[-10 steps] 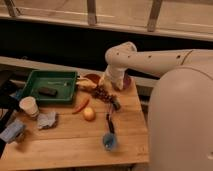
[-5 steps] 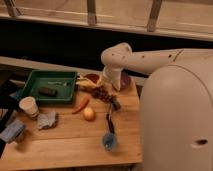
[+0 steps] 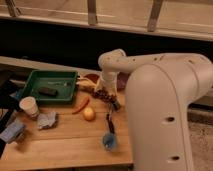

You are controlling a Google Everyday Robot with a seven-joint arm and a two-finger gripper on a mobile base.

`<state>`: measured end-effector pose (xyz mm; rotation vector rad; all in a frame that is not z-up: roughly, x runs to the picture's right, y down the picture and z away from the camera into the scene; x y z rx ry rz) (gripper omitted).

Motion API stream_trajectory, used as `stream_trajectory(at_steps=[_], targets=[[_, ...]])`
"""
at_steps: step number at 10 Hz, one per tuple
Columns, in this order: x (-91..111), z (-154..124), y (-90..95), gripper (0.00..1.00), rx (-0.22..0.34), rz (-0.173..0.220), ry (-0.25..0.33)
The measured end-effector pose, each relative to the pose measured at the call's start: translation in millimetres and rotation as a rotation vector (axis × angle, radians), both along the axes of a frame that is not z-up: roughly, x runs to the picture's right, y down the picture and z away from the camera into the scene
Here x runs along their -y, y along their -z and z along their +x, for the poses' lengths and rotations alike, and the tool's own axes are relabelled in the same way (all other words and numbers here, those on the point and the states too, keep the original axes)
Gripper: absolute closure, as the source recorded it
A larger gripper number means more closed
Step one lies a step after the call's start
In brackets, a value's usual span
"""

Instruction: Place grapes in paper cup

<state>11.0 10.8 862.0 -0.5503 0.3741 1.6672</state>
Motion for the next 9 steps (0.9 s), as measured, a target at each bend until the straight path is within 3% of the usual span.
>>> stream_trajectory(at_steps=[2,5,9], targets=[[8,-13,-19.7,0.27,0.045,0.007,0.02],[20,-22,-36.8,0.27,0.125,0.071,0.1],[19,-21,-37.8,0.27,0.122,0.069,0.097]])
